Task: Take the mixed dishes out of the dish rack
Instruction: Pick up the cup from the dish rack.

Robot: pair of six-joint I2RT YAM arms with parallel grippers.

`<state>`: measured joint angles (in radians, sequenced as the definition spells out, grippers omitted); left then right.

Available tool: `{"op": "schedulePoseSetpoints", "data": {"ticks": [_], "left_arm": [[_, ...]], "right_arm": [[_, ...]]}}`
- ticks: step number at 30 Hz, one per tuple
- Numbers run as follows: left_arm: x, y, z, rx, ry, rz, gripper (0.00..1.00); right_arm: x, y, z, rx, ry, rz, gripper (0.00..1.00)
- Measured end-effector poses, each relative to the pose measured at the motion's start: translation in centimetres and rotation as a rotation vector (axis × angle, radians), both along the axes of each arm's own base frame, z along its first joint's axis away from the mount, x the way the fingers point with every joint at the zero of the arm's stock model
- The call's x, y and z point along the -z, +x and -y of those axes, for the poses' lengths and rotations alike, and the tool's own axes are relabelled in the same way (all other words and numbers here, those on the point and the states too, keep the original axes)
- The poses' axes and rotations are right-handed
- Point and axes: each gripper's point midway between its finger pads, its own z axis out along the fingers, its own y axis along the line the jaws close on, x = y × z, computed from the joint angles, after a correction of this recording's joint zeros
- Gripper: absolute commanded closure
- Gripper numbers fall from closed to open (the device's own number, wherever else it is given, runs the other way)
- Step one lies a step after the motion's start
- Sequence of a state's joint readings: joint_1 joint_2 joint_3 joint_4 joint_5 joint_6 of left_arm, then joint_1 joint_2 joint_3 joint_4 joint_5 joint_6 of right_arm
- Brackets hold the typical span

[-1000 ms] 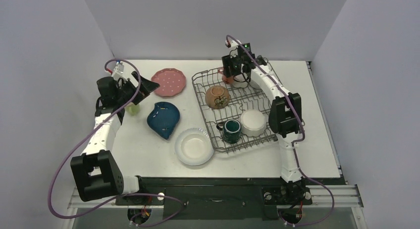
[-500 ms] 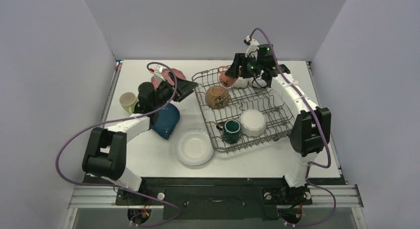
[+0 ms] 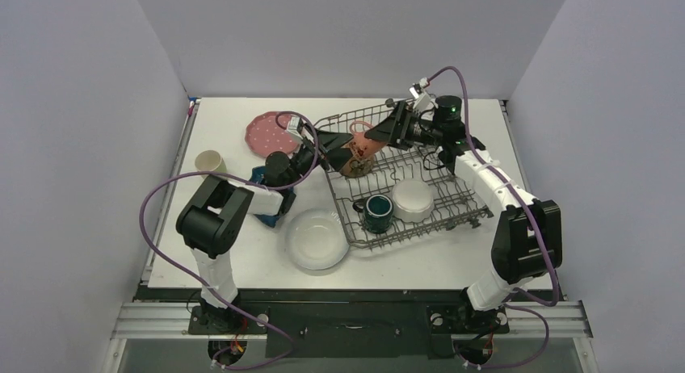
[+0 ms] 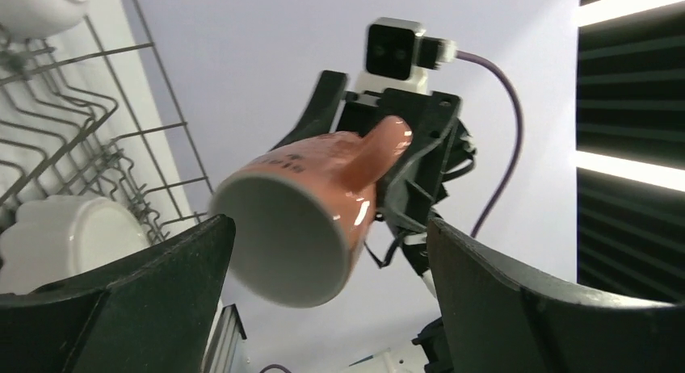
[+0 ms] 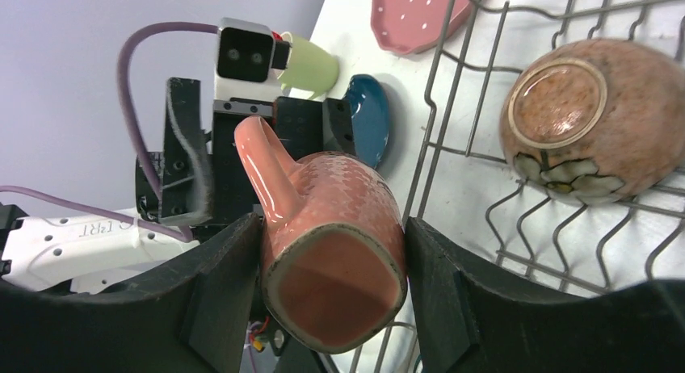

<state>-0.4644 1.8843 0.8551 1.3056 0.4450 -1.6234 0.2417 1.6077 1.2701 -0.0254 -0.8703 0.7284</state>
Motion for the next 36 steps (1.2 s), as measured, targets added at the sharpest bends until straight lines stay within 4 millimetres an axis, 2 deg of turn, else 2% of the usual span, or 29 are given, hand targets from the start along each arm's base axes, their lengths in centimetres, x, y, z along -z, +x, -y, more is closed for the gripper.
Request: {"op": "schedulePoseSetpoints", "data": {"ticks": [4, 5, 6, 7, 8, 9, 10, 13, 16, 20, 23, 30, 32, 36], "left_arm": [[-1.8, -0.6, 0.5, 0.018, -0.075, 0.024, 0.37], [-2.1, -0.8, 0.5, 0.023, -0.089, 0.025, 0.48], [-2.3, -0.9, 0.6, 0.028, -0.098, 0.027, 0.54], [-2.4, -1.1, 0.7, 0.034, -0.104, 0.023, 0.70], [-2.3, -1.2, 0.9, 0.040, -0.109, 0.018, 0.79], [-2.1, -1.2, 1.0, 0.045, -0.109, 0.009, 0.96], [-1.7, -1.2, 1.2, 0.050, -0.109, -0.001, 0.99], [-1.8, -1.5, 1.3, 0.067, -0.132, -0.008, 1.00], [-2.0, -1.8, 1.3, 0.080, -0.136, 0.004, 1.00], [-1.9, -2.2, 1.2, 0.095, -0.119, 0.021, 1.00], [-1.7, -2.5, -0.1, 0.075, -0.086, 0.039, 1.00], [-3.2, -0.8, -7.6, -0.078, -0.026, 0.105, 1.00], [-3.3, -0.5, -9.1, -0.100, 0.006, 0.114, 1.00], [-1.7, 0.1, -10.5, -0.129, 0.151, 0.076, 1.00]], "right_arm": [[1.3, -0.7, -0.2, -0.009, 0.023, -0.047, 0.92], [1.6, -0.8, -0.2, -0.012, 0.025, -0.057, 0.92], [1.8, -1.0, -0.3, -0.014, 0.028, -0.066, 0.92], [2.0, -1.2, -0.3, -0.018, 0.032, -0.074, 0.91], [2.0, -1.3, -0.5, -0.026, 0.035, -0.073, 0.90], [1.9, -1.4, -0.6, -0.031, 0.042, -0.071, 0.89], [1.6, -1.4, -0.7, -0.036, 0.046, -0.062, 0.84], [1.3, -1.8, -0.7, -0.045, 0.056, -0.059, 0.70], [1.1, -2.1, -0.7, -0.059, 0.059, -0.049, 0.45], [1.3, -2.7, -0.6, -0.082, 0.032, -0.033, 0.25], [2.2, -3.7, -0.2, -0.115, -0.020, -0.016, 0.22], [3.0, -6.2, 1.7, -0.204, -0.172, 0.102, 0.21], [3.3, -6.6, 2.4, -0.216, -0.213, 0.131, 0.21], [4.0, -7.0, 3.9, -0.224, -0.292, 0.182, 0.20]]}}
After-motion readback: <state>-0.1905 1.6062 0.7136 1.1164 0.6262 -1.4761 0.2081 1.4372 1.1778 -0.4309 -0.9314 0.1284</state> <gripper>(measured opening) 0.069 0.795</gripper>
